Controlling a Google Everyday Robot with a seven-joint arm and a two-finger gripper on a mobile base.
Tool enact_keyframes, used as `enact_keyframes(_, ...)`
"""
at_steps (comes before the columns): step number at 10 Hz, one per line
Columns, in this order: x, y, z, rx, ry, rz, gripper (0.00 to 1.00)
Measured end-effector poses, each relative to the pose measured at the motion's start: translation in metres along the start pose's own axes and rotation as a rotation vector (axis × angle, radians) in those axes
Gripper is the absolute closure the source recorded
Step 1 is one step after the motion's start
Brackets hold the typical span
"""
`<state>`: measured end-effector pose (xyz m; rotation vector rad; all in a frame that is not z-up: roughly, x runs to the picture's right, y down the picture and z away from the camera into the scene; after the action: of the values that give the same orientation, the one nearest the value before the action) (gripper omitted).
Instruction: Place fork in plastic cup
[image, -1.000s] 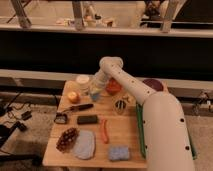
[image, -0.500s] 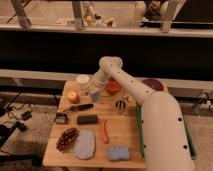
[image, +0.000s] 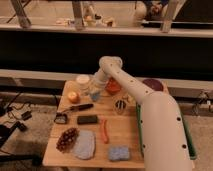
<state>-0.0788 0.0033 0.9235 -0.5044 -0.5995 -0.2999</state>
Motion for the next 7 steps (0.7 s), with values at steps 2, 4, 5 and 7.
enact_keyframes(2,-0.0001,0.0,0.0013,-0.005,-0.004,-0.001,0.82)
enact_keyframes(4,-0.0008,-0.0002,0.003,-0.01,-0.005,-0.003,0.82)
enact_keyframes(5,-0.0004,0.0,0.0037,-0.013,-0.004,-0.002,0.82)
enact_keyframes(7,0.0025,-0.0005,0.0036,-0.013,0.0,0.006,0.82)
